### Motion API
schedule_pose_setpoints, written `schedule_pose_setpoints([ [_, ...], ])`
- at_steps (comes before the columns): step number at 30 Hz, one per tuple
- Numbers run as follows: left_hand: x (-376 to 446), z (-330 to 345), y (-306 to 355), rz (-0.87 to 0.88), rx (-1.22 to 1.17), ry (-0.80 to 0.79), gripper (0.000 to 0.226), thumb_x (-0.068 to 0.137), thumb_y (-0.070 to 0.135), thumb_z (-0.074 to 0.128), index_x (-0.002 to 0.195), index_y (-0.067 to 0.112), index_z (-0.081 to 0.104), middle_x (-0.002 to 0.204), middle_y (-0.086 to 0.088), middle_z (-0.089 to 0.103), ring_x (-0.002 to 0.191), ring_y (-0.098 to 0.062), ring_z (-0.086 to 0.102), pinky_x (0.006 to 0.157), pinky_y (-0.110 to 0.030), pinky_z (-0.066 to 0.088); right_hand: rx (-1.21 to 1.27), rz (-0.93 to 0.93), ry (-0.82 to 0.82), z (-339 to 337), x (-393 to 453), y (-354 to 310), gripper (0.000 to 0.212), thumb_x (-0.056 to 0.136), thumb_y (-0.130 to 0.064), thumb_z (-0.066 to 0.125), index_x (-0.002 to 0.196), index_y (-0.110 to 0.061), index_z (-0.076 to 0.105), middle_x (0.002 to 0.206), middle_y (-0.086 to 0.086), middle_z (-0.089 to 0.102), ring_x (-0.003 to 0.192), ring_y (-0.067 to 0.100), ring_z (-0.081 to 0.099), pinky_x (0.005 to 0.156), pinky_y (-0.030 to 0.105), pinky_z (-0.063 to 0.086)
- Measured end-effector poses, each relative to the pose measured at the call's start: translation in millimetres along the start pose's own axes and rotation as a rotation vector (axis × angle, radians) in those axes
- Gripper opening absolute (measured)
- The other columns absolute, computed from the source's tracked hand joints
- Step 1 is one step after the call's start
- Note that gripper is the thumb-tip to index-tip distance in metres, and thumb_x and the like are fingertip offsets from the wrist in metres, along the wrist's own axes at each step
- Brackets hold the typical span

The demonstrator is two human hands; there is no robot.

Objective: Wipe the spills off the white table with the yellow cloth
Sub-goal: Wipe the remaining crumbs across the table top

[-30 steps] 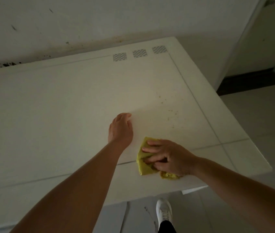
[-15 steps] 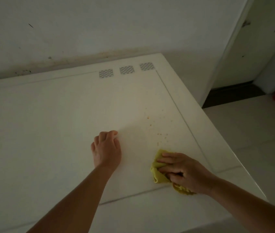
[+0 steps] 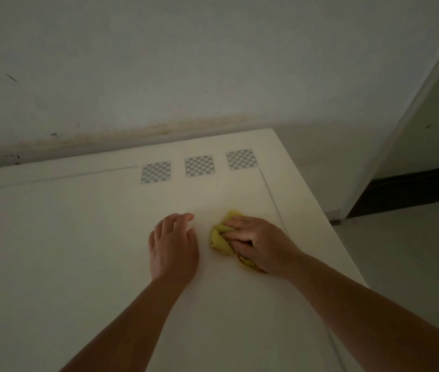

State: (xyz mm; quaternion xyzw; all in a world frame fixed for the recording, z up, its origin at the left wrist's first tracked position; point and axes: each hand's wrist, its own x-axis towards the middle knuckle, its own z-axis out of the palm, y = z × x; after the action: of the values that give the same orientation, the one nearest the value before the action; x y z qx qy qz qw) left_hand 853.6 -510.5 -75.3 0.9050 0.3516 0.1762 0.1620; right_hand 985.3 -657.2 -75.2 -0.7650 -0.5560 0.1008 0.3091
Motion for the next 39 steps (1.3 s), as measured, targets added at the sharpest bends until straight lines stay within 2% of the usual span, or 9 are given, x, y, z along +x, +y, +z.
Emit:
schedule_pose_setpoints([
  [4,48.9,22.0,14.3,0.031,0.009,-0.01,0.035,0.087,0.024,0.044,0.121,0.025,0.051,0.13,-0.002,0.052,0.124,-0.023,0.041,0.104,-0.036,0.027,-0.029,0.048,0.057,-13.2,70.0,47.1,0.028,0.089,-0.028,0.058,0.115,-0.021,0.063,0.133,0.003,0.057,0.126,0.018,0.046,0.102,0.019,0.027],
  [11,102.2,49.1,23.0,0.004,0.022,-0.023,0.036,0.089,0.032,0.035,0.123,0.029,0.047,0.139,0.004,0.045,0.131,-0.016,0.033,0.108,-0.032,0.022,-0.103,0.128,0.175,-39.6,168.3,112.3,0.028,0.089,-0.026,0.054,0.117,-0.024,0.062,0.133,0.001,0.057,0.12,0.024,0.052,0.098,0.037,0.042],
  [14,102.6,52.2,17.8,0.018,0.029,-0.014,0.039,0.088,0.036,0.033,0.123,0.031,0.047,0.138,0.006,0.045,0.13,-0.014,0.033,0.109,-0.032,0.022,-0.106,0.175,0.227,-44.6,188.9,131.0,0.029,0.089,-0.027,0.053,0.116,-0.025,0.062,0.133,0.001,0.057,0.119,0.025,0.053,0.096,0.035,0.042],
  [18,103.5,49.8,17.5,0.015,0.022,-0.019,0.039,0.087,0.035,0.036,0.124,0.031,0.048,0.139,0.006,0.045,0.13,-0.013,0.034,0.11,-0.033,0.023,-0.111,0.171,0.219,-44.4,194.4,136.6,0.032,0.091,-0.027,0.051,0.121,-0.025,0.058,0.137,0.002,0.053,0.123,0.025,0.048,0.098,0.032,0.037],
  [22,102.5,44.8,18.2,0.02,0.013,-0.041,0.039,0.088,0.034,0.039,0.125,0.028,0.051,0.14,0.004,0.047,0.13,-0.016,0.037,0.11,-0.036,0.026,-0.211,0.257,0.191,-54.9,187.4,143.3,0.038,0.094,-0.022,0.041,0.131,-0.019,0.048,0.145,0.01,0.042,0.129,0.03,0.038,0.104,0.036,0.03],
  [25,105.0,43.1,21.0,0.03,0.013,-0.034,0.038,0.088,0.032,0.039,0.124,0.025,0.053,0.138,-0.001,0.049,0.129,-0.019,0.04,0.109,-0.037,0.028,-0.295,0.302,0.151,-70.5,168.9,153.2,0.041,0.095,-0.02,0.036,0.135,-0.014,0.042,0.146,0.013,0.038,0.13,0.032,0.036,0.105,0.04,0.032],
  [29,104.3,42.5,25.2,0.049,0.001,-0.011,0.033,0.088,0.027,0.043,0.115,0.018,0.058,0.13,-0.007,0.055,0.121,-0.026,0.047,0.105,-0.041,0.036,-0.296,0.247,0.085,-78.6,125.4,150.4,0.043,0.095,-0.017,0.038,0.137,-0.012,0.038,0.146,0.013,0.036,0.132,0.031,0.034,0.107,0.039,0.031],
  [33,97.3,39.9,30.0,0.045,0.023,0.033,0.026,0.088,0.027,0.042,0.1,0.018,0.063,0.115,-0.01,0.058,0.106,-0.031,0.049,0.094,-0.04,0.04,-0.281,0.177,0.01,-70.2,77.6,126.4,0.046,0.094,-0.018,0.039,0.14,-0.018,0.035,0.151,0.008,0.031,0.135,0.026,0.031,0.109,0.033,0.026],
  [39,67.9,24.6,26.8,-0.002,-0.074,0.009,0.026,0.086,0.02,0.043,0.092,0.013,0.067,0.109,-0.013,0.063,0.104,-0.031,0.054,0.086,-0.037,0.043,-0.215,0.072,-0.031,-54.4,-3.7,77.8,0.045,0.093,-0.012,0.042,0.138,-0.016,0.038,0.15,0.01,0.032,0.138,0.028,0.029,0.112,0.035,0.02],
])
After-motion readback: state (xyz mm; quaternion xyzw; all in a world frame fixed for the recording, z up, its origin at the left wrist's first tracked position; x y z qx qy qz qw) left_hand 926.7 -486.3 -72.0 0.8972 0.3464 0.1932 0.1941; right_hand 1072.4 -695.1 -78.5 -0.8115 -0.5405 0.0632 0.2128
